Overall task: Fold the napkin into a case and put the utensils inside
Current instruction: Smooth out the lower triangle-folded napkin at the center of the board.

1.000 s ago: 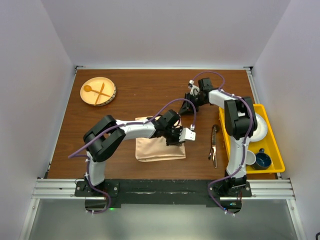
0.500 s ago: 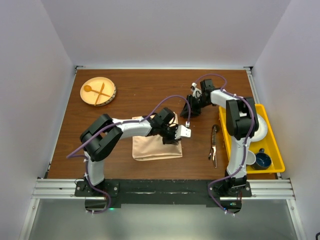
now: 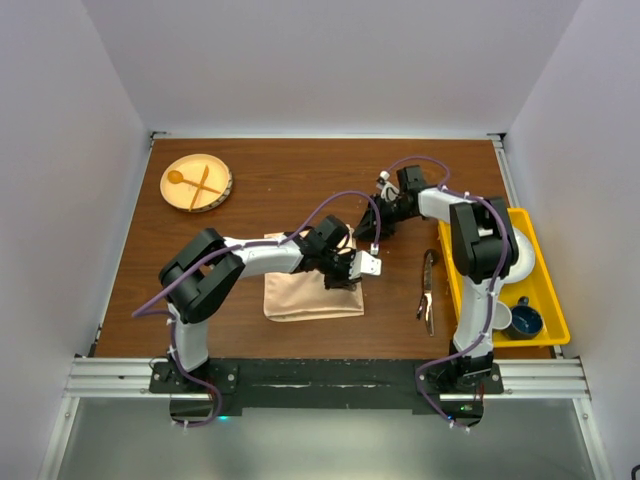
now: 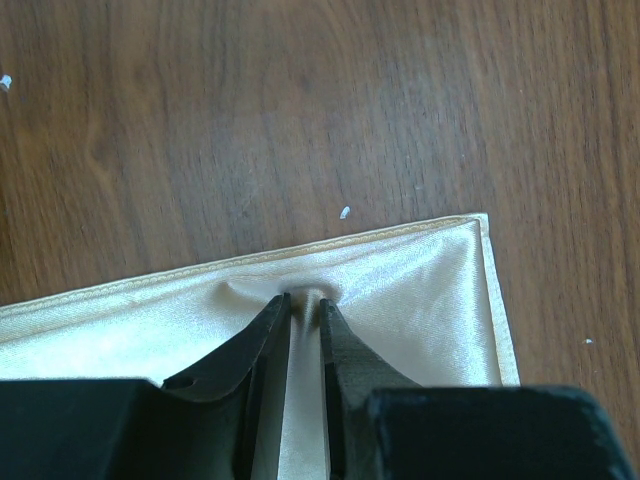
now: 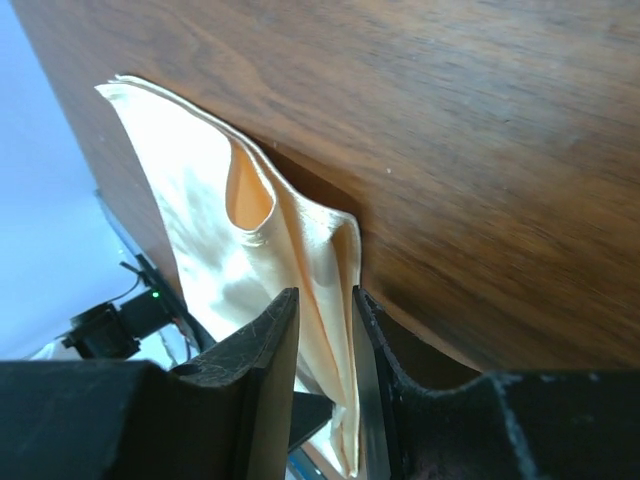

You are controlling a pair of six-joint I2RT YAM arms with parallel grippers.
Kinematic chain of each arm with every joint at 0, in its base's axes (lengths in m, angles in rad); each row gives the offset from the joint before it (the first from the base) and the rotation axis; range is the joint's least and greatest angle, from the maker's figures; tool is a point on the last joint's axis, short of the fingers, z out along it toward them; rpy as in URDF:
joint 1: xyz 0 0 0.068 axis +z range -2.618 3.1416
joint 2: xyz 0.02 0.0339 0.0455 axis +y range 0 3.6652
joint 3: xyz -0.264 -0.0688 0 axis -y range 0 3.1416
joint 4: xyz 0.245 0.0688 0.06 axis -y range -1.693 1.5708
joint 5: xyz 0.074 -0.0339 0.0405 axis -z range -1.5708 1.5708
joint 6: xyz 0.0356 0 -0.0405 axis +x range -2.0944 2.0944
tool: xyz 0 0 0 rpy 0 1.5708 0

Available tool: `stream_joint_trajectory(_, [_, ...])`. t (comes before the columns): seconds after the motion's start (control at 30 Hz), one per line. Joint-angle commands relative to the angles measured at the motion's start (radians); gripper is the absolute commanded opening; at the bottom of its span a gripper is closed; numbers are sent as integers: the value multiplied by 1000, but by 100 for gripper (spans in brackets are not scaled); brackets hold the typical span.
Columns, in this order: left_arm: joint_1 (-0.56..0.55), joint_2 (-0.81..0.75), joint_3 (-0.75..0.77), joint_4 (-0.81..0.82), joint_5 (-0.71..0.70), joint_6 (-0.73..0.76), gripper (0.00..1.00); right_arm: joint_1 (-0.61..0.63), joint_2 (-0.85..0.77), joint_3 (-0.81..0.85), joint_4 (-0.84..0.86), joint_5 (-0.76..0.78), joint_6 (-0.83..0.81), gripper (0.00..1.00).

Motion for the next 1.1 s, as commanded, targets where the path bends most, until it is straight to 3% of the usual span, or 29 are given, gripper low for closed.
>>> stream_joint_trajectory(0.0, [4,-5,7,-35,20,29,23,1,-78,-39,94,-71,67,32])
stream_joint_trajectory(0.17, [1,3,26,-43,16,48,22,4,-69,-40,102,-31,54,30])
stream_joint_trajectory(0.63, [3,20,53,-55,34,29,22,29,19,12,93,55,11,14])
stream_joint_trajectory(1.07, [-22,-6,65,-103,76,45,16,37,50,33,22,175,-22,11])
